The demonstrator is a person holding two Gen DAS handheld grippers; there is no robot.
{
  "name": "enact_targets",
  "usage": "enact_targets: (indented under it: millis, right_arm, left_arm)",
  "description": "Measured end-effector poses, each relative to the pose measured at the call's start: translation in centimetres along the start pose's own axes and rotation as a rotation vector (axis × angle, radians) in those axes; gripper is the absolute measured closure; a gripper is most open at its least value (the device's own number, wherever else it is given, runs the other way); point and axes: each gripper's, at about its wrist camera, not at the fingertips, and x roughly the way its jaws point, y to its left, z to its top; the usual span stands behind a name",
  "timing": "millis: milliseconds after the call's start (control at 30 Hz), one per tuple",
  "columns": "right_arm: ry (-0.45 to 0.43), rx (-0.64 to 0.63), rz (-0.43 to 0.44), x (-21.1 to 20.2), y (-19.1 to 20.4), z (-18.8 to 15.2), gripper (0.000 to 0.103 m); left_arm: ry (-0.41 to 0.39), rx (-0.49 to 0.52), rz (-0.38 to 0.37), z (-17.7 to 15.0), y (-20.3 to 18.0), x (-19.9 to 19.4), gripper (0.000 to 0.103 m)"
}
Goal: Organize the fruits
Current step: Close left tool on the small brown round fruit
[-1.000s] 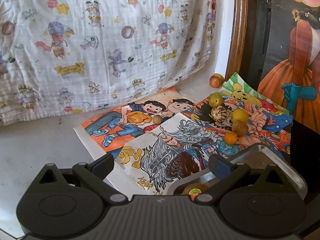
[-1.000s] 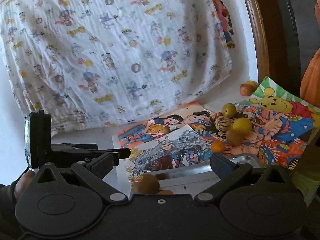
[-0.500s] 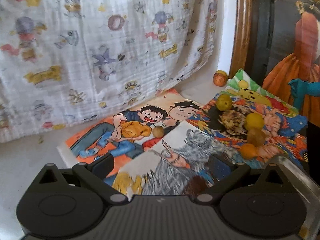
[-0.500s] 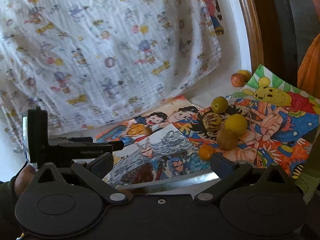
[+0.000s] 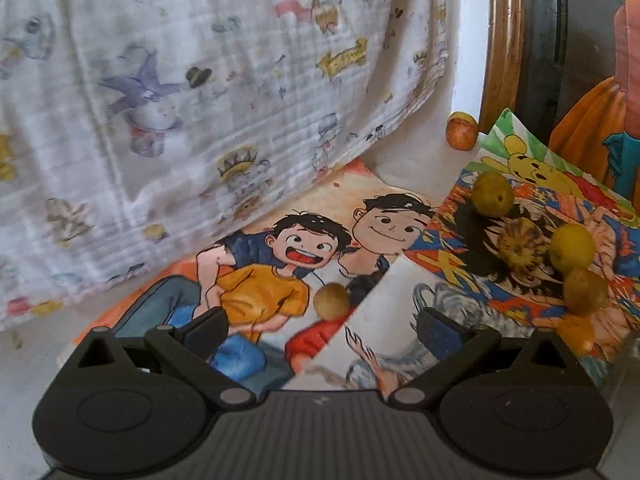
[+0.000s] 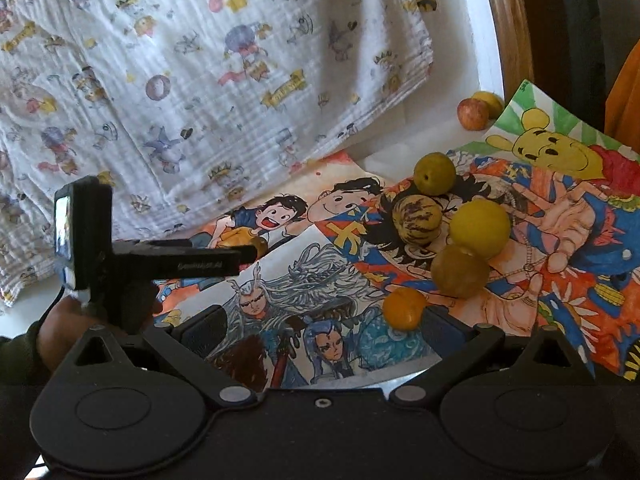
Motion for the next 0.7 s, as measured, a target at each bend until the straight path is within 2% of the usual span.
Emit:
enact_targets:
  millis: [367,467,533,667,700]
  right_arm:
    - [0.027,0.026,-0.004,2.7,-1.5,1.1,0.000]
    - [0.037,0.033,-0.002,3.3,-1.9,1.1,0.000]
    - [0.042,0.037,0.000,3.7,-2.0,1.1,0.000]
    - [0.046,0.040,0.003,4.0,-2.1,1.1,0.000]
    - [0.046,0.040,0.002,4.1,-2.2,1.2,0.000]
  left_arm:
    - [0.027,-0.006,-0.017,1.2,0.4,3.7,0.002]
    - [0.028,0.008,-0.010,1.1,0.3,4.3,0.010]
    - [0.032,0.016,-0.019,1.1,0.3,4.7,0.021]
    - [0.044,0.032,-0.031,0.9,0.0,5.0,0.025]
    - [0.044,0.038,-0.034,0.8,-0.2,5.1,0.029]
